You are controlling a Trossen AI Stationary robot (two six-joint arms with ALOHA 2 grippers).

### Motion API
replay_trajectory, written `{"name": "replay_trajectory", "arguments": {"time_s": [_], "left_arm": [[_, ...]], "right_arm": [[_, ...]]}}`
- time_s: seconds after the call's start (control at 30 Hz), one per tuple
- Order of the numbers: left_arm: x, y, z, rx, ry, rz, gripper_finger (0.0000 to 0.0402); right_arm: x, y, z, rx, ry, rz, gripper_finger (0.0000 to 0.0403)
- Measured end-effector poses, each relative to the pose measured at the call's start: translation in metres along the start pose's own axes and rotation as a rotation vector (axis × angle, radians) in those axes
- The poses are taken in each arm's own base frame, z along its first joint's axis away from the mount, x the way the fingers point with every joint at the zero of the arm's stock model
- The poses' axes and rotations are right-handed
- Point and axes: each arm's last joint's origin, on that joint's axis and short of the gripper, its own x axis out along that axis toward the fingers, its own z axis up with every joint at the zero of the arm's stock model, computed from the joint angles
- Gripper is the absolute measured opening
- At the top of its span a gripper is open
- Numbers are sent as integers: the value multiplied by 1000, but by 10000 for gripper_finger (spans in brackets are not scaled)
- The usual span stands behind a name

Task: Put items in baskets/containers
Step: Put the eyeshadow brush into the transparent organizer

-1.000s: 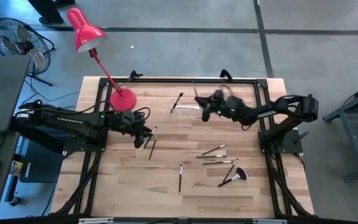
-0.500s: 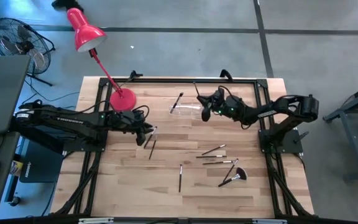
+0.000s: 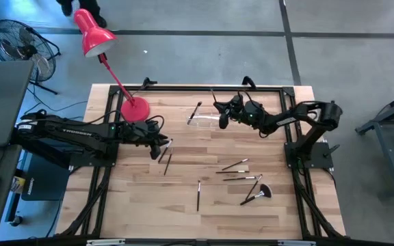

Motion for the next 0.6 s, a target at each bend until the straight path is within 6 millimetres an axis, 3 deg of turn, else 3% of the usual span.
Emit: {"name": "replay_trajectory", "arguments": {"time_s": [0.17, 0.6], "left_arm": [[0, 0, 0, -2, 1, 3, 99], [0, 0, 0, -2, 3, 9, 99]], "right_arm": [[10, -1, -7, -5, 25, 17, 8], [2, -5, -20, -6, 93, -21, 16]]}}
